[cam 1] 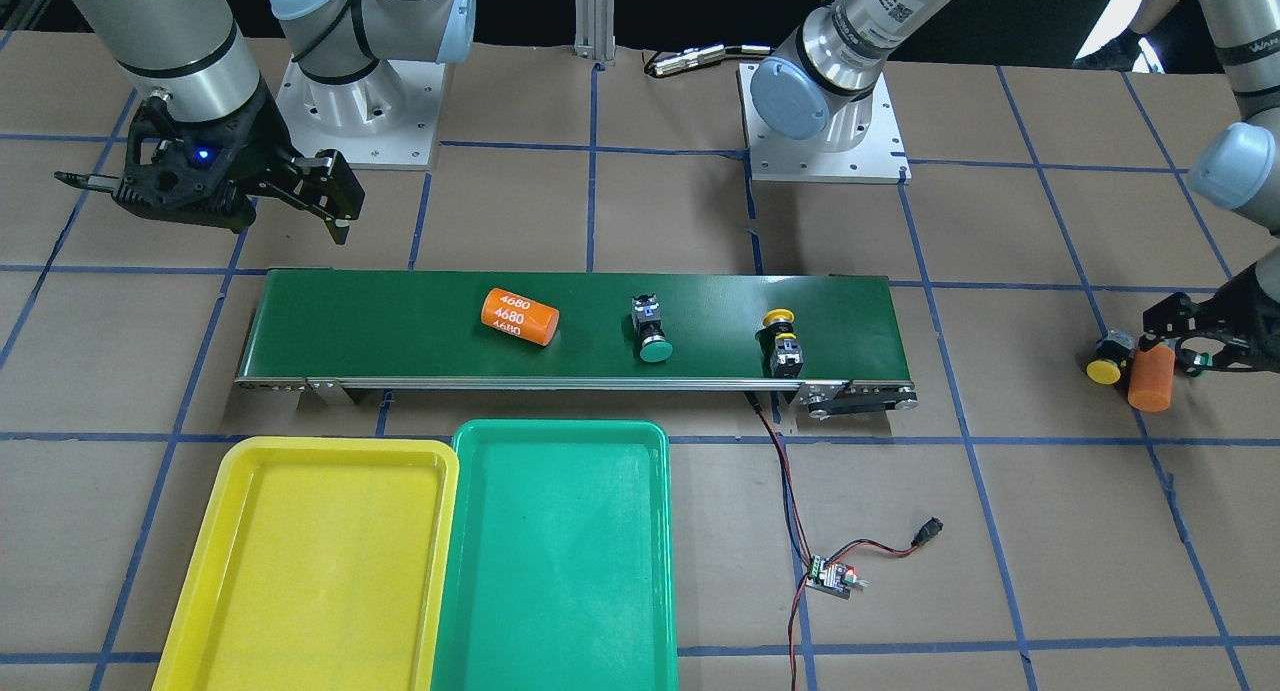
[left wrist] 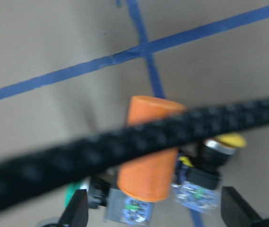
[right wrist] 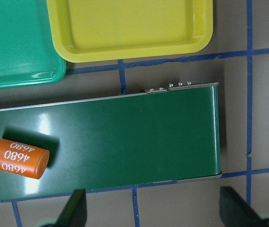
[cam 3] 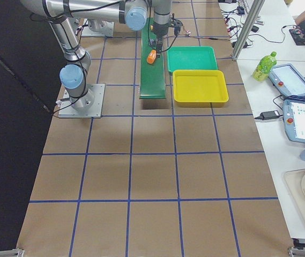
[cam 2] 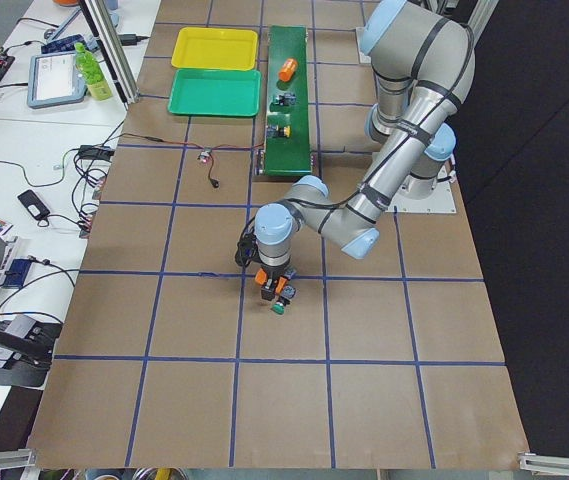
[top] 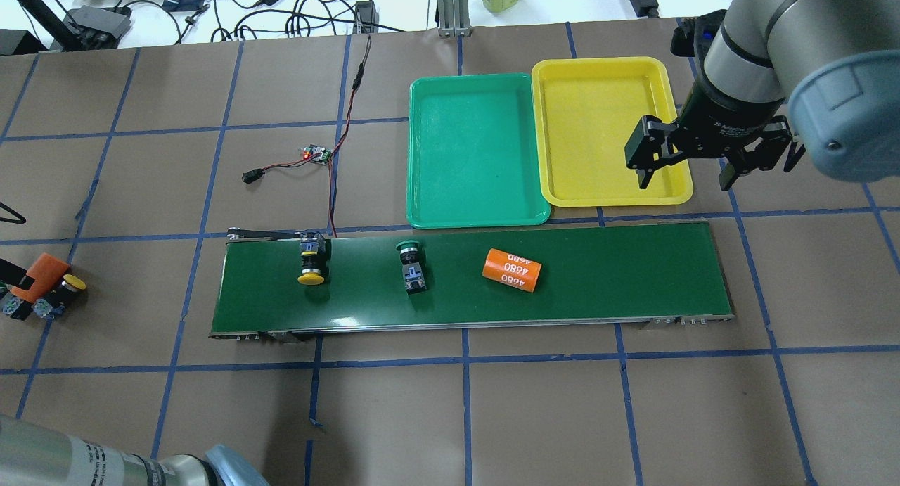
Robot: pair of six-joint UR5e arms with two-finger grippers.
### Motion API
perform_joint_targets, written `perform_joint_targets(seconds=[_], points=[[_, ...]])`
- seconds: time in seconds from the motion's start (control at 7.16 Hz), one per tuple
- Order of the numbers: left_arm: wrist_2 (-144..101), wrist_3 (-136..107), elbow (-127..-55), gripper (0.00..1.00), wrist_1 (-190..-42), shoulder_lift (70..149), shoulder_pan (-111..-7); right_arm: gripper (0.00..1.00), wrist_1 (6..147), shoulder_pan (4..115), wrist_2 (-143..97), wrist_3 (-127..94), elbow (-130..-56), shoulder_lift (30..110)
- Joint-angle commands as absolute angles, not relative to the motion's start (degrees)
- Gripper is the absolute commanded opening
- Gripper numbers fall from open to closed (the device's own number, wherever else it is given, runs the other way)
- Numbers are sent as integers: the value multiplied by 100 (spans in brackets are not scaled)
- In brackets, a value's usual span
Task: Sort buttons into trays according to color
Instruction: 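Grasp a second orange battery on the table with the left gripper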
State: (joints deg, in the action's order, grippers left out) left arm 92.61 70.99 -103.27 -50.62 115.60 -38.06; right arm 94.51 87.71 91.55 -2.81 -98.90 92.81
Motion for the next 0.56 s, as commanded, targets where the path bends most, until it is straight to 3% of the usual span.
perform_joint_targets(seconds=[0.0,0.14,0.28,0.42], points=[[9229,7338,-10283,100,-4687,11882,-3806,100,9633,8771,9158,-308,-9932,9281],[9220,7348,-10283,84,-4624,11944,-3806,100,9633,8780,9150,-325,-9932,9281],[9228,7382,-10283,48,-4623,11953,-3806,100,9624,8789,9123,-325,-9940,9273],[9229,7444,-10283,24,-4614,11944,-3806,100,9615,8789,9149,-316,-9940,9281]])
